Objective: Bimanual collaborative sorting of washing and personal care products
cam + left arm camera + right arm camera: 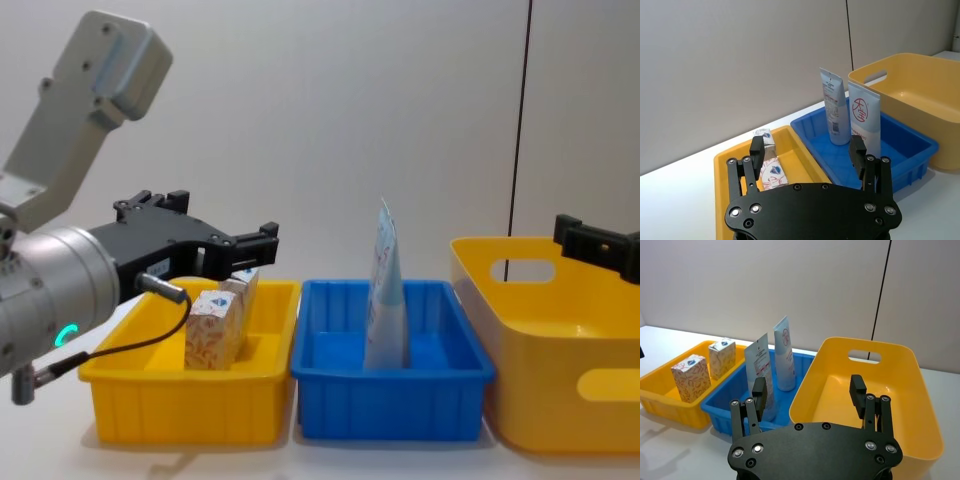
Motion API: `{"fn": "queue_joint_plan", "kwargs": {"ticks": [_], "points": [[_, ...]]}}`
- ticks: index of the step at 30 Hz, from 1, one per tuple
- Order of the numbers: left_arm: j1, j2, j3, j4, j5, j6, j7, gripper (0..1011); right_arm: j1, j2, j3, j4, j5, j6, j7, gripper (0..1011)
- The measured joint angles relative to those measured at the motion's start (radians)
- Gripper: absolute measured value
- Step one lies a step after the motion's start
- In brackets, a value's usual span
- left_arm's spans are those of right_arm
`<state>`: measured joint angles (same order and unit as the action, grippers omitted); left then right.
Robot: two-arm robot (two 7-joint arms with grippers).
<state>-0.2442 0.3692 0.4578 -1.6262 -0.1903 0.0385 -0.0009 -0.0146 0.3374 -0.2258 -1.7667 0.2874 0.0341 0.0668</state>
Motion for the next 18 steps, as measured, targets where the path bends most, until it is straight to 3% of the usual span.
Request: {"fn": "queue_joint_plan", "kwargs": {"ticks": [5,18], "points": [[-0.010,-0.020,0.007,0.003,0.010,0.043,0.019,1001,0.000,0.000,0.000,0.000,0.000,0.000,0.000,1000],[-0.028,-0.091,0.028,0.017,0.047,0.225,0.103,1001,0.000,0.000,0.000,0.000,0.000,0.000,0.000,1000]]}}
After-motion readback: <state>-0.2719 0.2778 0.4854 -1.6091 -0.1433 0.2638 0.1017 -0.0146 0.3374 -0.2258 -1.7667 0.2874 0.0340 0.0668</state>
